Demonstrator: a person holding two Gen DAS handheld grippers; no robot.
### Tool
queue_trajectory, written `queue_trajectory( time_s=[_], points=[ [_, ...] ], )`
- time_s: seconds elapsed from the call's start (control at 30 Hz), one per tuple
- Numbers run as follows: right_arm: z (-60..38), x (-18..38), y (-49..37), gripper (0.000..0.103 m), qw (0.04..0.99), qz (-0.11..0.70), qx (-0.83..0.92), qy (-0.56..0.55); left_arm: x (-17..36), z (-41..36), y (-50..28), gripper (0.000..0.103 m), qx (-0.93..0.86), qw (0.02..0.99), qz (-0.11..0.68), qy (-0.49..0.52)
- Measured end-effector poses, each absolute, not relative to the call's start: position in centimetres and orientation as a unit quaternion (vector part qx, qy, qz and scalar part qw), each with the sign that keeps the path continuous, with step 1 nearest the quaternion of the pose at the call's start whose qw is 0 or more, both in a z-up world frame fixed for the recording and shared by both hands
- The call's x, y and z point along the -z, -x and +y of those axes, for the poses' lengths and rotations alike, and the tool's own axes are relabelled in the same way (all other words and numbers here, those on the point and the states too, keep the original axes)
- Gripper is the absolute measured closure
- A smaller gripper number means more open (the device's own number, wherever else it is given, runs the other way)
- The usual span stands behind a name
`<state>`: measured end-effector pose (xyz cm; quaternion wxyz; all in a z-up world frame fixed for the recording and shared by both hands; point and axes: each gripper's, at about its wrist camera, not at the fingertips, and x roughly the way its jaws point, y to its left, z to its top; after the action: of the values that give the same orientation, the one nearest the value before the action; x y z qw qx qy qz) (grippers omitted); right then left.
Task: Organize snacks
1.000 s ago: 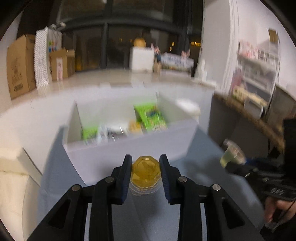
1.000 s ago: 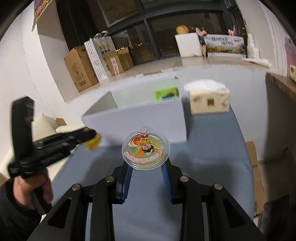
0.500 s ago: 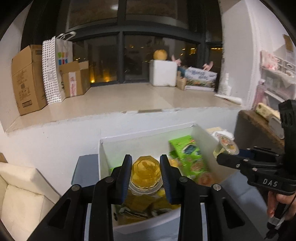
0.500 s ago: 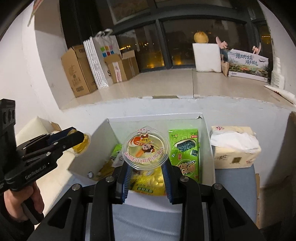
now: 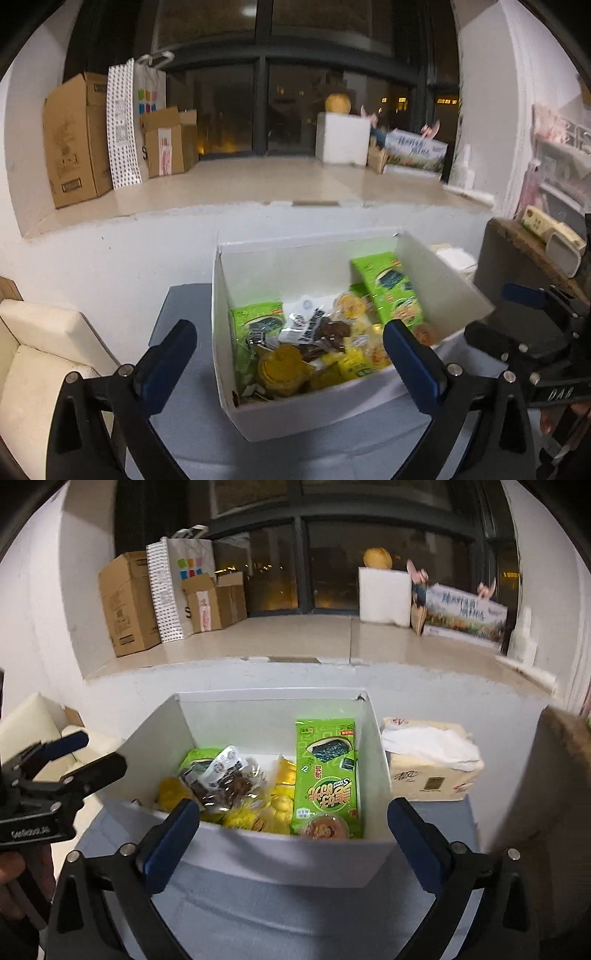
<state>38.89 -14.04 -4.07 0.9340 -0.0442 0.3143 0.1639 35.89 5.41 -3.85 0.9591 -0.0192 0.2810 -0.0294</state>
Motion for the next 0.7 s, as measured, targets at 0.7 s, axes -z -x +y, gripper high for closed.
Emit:
queue_trajectory(
  time_s=[0.7],
  points=[
    [-19.1, -2.5, -14.9, 0.000, 0.953, 0.256, -0.163, -0.023, -1.5, 0.5, -11.0, 0.000, 0.033, 0.968, 0.245, 0.046]
  ],
)
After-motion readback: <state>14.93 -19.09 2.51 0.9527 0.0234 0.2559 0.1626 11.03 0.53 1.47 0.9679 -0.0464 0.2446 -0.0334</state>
